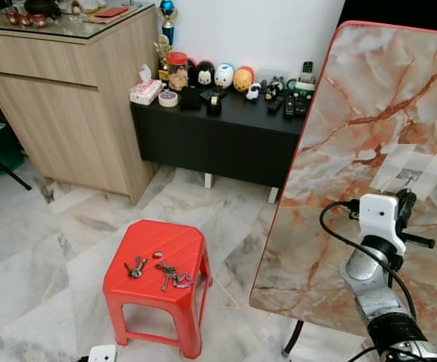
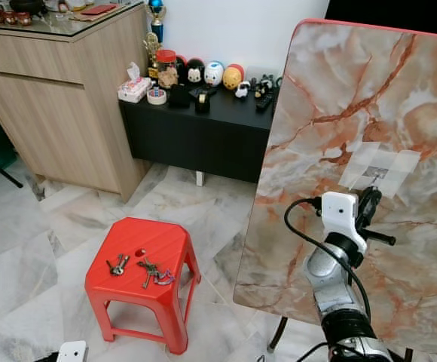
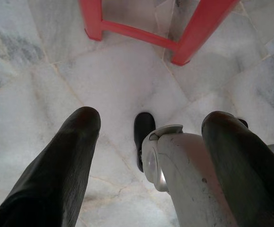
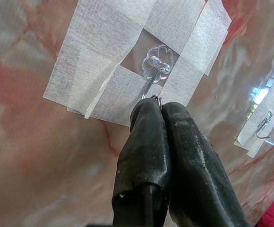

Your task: Hang keys on a hook

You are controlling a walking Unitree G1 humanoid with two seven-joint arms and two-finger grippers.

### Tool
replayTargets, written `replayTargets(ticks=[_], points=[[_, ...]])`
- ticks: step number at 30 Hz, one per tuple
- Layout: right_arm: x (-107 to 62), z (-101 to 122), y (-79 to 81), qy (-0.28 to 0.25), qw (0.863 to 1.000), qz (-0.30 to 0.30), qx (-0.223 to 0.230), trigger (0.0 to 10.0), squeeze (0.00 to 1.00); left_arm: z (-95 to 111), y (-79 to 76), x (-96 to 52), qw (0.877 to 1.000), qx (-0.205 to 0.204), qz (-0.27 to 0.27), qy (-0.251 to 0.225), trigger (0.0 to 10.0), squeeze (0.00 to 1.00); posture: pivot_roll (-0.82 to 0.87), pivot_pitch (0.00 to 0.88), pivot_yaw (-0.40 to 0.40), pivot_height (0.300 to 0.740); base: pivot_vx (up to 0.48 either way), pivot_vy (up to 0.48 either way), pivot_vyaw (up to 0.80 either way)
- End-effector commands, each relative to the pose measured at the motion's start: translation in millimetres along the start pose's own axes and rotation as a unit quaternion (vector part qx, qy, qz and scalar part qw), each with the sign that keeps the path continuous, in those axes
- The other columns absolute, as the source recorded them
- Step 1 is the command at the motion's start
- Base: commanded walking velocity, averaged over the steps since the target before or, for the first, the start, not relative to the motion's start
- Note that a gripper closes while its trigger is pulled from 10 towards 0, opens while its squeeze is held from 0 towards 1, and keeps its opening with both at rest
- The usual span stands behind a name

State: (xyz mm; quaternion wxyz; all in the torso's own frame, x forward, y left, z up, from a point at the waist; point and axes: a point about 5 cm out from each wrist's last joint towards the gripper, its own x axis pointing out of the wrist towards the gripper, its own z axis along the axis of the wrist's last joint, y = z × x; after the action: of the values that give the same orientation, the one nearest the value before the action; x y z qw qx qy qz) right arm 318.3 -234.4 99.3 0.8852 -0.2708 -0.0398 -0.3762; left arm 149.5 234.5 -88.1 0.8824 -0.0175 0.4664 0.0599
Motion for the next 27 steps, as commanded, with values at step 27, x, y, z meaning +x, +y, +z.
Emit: replayTargets(ticks=[27], points=[[0.3,1.5,-1.6,0.007,1.0,-0.016,0.006,10.0,0.0,-0.9,-0.8,0.0,1.0,-0.005,0.0,0.001,10.0,0.0,0.0,0.0,-0.067,0.74,0.0,0.0,0.0]])
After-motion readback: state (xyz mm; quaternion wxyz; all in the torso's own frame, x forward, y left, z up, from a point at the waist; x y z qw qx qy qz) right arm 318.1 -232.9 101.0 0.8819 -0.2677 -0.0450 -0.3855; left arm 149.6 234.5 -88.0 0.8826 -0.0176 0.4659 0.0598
